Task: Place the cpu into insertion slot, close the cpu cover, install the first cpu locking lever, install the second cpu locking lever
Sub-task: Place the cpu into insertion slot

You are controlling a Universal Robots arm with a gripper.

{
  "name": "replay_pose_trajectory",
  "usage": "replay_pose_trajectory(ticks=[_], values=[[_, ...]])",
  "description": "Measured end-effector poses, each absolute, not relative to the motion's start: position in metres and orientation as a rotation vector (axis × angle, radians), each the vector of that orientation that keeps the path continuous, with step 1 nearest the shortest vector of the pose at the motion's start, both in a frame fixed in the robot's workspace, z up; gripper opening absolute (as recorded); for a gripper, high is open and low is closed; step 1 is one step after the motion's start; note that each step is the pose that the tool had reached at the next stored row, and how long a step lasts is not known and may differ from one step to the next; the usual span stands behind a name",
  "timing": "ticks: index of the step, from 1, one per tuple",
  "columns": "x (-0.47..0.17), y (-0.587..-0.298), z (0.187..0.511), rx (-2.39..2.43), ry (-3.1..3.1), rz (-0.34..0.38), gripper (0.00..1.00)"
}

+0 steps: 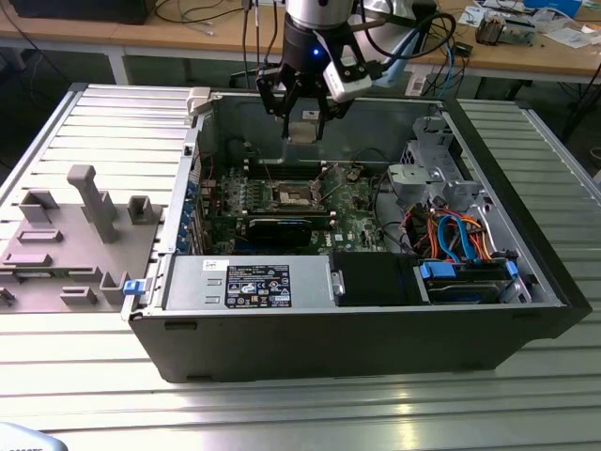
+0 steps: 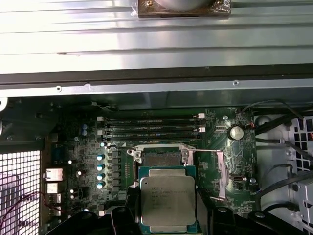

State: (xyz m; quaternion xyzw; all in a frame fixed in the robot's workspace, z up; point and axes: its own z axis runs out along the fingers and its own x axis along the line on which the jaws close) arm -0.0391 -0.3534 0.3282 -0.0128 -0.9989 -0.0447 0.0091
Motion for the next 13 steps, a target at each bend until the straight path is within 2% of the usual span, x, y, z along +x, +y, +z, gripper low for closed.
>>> replay_pose_trajectory(ticks=[13], values=[[-0.0391,-0.3534,0.3247,-0.04,-3.12,-0.14,0.55]])
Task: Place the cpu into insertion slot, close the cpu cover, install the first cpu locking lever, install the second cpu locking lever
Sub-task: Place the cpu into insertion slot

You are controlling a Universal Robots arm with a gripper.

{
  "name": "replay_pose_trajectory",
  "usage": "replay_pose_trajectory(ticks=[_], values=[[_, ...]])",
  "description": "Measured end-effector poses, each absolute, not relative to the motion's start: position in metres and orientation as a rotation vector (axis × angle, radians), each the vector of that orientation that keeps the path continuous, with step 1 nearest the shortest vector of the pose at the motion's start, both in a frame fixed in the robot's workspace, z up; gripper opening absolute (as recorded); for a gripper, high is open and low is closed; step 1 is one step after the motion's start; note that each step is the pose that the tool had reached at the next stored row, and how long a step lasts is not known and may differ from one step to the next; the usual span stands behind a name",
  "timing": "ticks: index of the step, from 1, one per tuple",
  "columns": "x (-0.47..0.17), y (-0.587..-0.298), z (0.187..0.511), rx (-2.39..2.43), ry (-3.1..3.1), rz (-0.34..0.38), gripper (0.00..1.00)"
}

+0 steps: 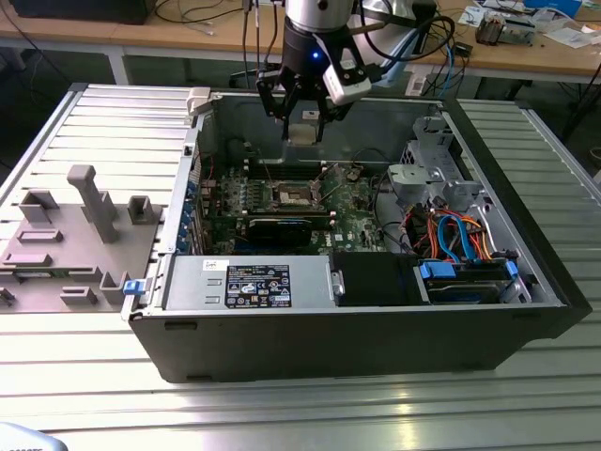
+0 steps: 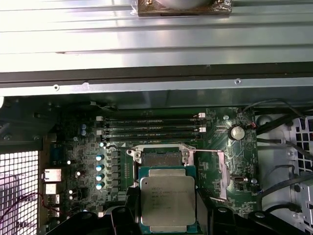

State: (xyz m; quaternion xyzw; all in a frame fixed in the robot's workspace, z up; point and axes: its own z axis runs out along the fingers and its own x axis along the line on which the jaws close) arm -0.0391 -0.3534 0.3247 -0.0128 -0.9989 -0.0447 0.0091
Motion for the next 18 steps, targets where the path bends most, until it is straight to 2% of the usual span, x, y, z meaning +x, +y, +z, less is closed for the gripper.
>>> replay_pose_trajectory(ticks=[18], values=[[-0.0391,-0.3534,0.3204,-0.04,-3.12,-0.14,0.55]])
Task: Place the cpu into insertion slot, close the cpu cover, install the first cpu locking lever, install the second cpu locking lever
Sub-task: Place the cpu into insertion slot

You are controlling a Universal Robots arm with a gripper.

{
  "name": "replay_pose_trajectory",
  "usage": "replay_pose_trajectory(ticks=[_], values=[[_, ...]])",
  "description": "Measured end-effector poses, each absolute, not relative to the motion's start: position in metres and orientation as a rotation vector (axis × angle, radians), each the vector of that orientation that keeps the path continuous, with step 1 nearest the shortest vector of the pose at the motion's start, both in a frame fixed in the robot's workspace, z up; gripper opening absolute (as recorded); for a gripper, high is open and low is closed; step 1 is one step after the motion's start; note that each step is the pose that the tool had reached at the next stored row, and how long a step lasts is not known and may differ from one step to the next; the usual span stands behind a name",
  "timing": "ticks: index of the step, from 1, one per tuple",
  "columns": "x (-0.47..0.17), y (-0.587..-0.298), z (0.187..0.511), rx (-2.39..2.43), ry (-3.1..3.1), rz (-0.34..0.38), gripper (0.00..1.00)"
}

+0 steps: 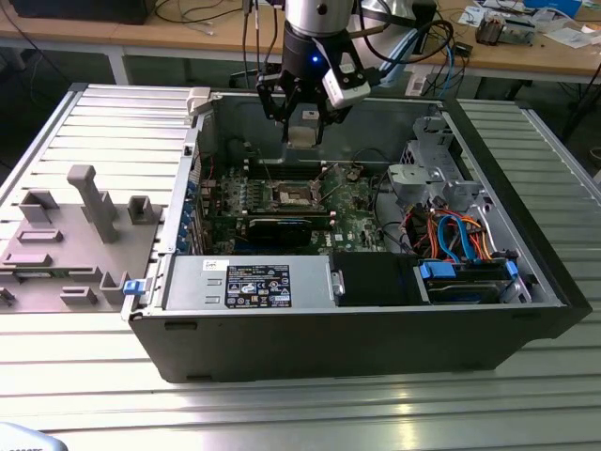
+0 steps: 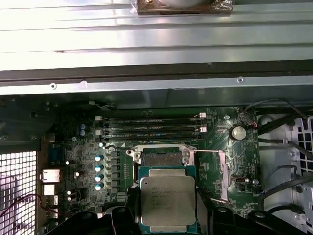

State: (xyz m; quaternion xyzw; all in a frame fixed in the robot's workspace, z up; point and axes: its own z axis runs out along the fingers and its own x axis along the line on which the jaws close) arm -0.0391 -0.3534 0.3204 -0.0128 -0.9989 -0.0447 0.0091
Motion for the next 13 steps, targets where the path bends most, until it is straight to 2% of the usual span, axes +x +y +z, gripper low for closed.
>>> replay_pose_trajectory(ticks=[13], values=[[-0.0391,-0.3534,0.3171,-0.04,-3.12,-0.14,0.55]])
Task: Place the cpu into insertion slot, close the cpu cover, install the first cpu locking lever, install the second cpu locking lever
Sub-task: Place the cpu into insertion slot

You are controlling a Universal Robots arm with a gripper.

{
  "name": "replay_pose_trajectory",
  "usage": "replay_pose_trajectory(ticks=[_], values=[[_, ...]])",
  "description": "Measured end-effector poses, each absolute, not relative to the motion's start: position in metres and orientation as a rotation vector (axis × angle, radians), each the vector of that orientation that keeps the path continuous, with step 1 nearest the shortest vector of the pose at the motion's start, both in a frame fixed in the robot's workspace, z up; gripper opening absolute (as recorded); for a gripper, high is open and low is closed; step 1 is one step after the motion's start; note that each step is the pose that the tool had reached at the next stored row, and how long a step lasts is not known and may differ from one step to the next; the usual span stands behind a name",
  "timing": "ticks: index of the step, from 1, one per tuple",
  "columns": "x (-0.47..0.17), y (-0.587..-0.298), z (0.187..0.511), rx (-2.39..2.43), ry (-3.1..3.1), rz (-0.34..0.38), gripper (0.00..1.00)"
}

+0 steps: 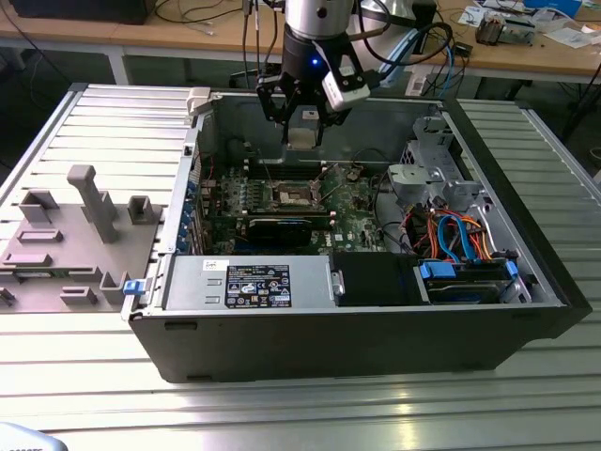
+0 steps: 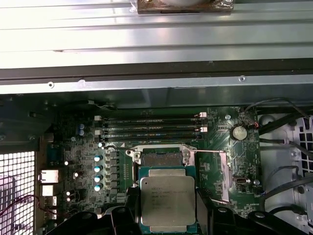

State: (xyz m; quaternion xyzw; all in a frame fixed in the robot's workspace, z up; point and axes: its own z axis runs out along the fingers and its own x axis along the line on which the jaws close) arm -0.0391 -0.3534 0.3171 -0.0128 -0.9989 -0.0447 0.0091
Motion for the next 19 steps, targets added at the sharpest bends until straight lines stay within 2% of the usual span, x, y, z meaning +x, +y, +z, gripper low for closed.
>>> replay_pose_trajectory(ticks=[19], values=[[-0.0391,-0.3534,0.3114,-0.04,-3.12,-0.14,0.55]])
